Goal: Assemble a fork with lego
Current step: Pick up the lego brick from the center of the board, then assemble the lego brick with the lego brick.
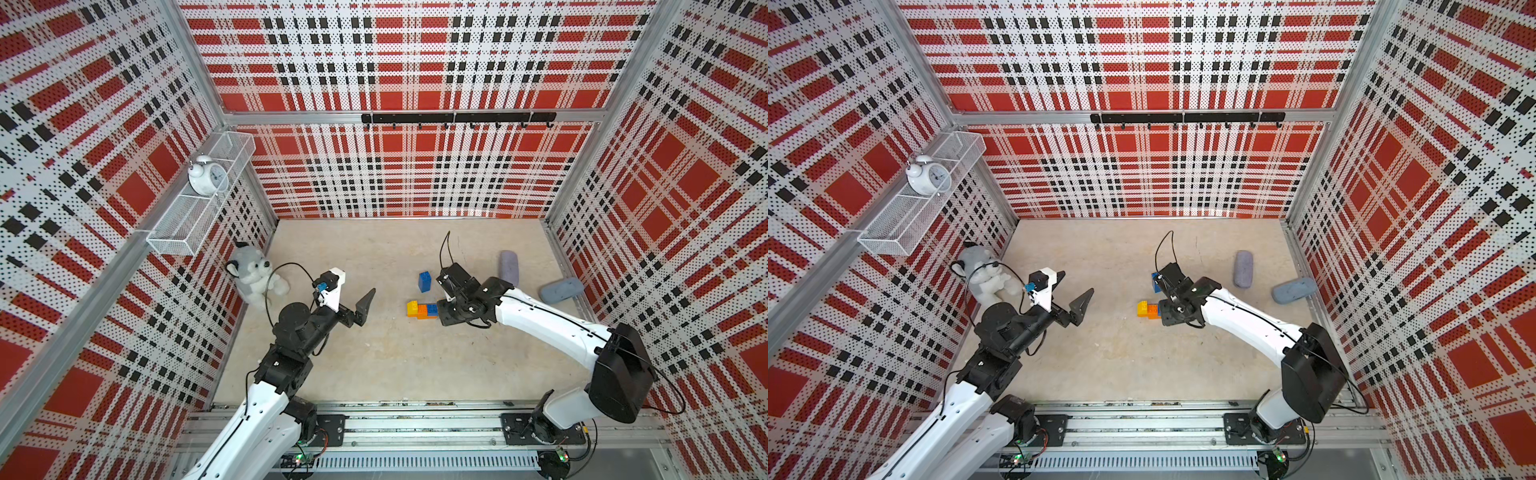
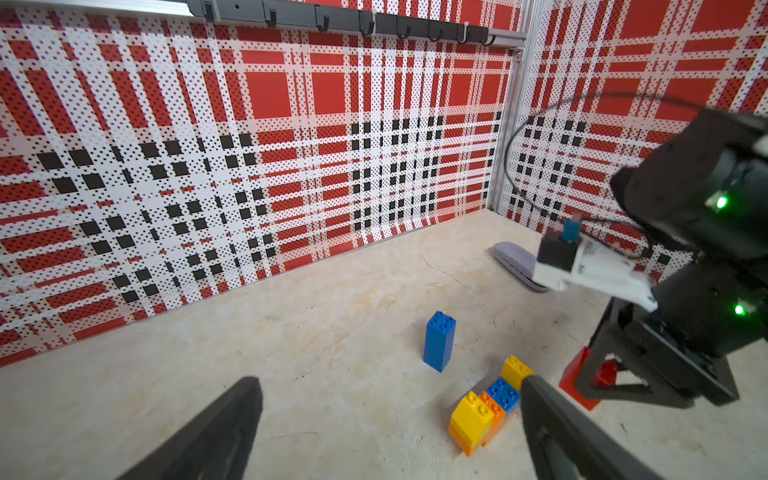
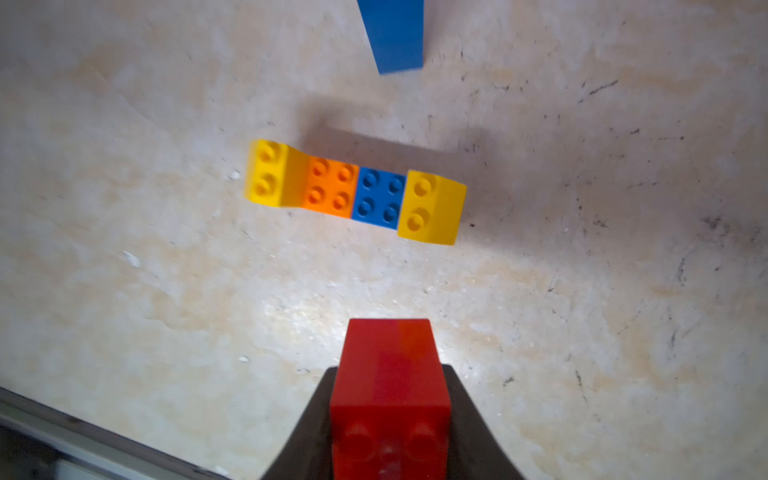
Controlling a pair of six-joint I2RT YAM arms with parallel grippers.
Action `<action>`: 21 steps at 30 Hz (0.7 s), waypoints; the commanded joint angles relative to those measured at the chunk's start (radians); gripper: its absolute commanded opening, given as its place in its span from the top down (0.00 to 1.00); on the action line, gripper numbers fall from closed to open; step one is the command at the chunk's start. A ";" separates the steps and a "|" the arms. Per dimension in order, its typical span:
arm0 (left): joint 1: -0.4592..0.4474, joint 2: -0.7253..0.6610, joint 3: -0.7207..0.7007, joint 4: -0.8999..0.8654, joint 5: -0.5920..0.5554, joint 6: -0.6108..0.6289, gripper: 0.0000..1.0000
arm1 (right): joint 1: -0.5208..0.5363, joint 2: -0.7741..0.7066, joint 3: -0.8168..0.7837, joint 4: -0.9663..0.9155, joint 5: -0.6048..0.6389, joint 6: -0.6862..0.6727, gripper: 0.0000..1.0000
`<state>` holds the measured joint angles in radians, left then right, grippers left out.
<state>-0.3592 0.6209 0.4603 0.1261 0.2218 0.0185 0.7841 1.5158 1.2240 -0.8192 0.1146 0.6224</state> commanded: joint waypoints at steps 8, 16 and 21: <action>0.008 -0.075 -0.119 0.077 -0.024 -0.073 0.02 | 0.047 0.226 0.249 -0.121 0.118 0.195 0.80; 0.010 -0.068 -0.163 0.112 -0.032 -0.083 0.02 | 0.049 0.358 0.363 -0.151 0.177 0.170 0.82; 0.011 -0.060 -0.144 0.080 -0.014 -0.034 0.02 | 0.049 0.401 0.363 -0.133 0.154 0.171 0.82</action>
<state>-0.3584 0.5594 0.3038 0.1940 0.2016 -0.0414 0.8291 1.8885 1.5810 -0.9478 0.2592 0.7933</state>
